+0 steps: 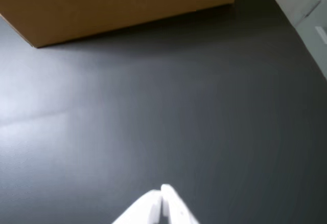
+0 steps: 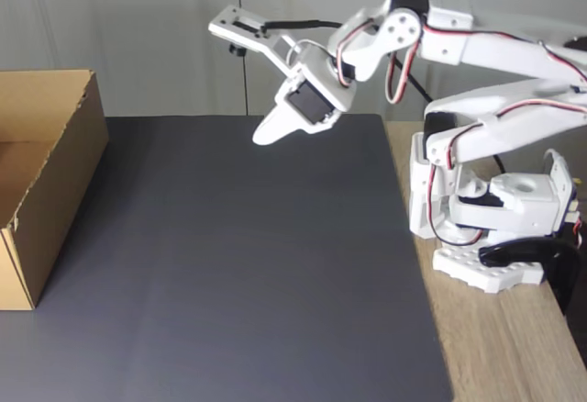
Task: Grasp a ball and put it in the box.
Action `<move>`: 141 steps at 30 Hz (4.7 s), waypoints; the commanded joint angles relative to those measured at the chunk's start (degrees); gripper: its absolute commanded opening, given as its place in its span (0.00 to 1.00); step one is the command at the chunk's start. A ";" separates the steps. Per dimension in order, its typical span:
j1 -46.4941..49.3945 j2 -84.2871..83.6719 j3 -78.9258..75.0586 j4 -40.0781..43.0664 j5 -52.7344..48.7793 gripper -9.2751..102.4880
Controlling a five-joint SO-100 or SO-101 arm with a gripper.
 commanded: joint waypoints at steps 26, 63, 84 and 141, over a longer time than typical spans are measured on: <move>-3.34 22.50 20.92 4.13 -5.89 0.08; -13.36 22.59 28.65 21.71 -6.86 0.09; -13.45 22.59 28.65 21.71 -6.68 0.09; -13.45 22.59 28.65 21.71 -6.68 0.09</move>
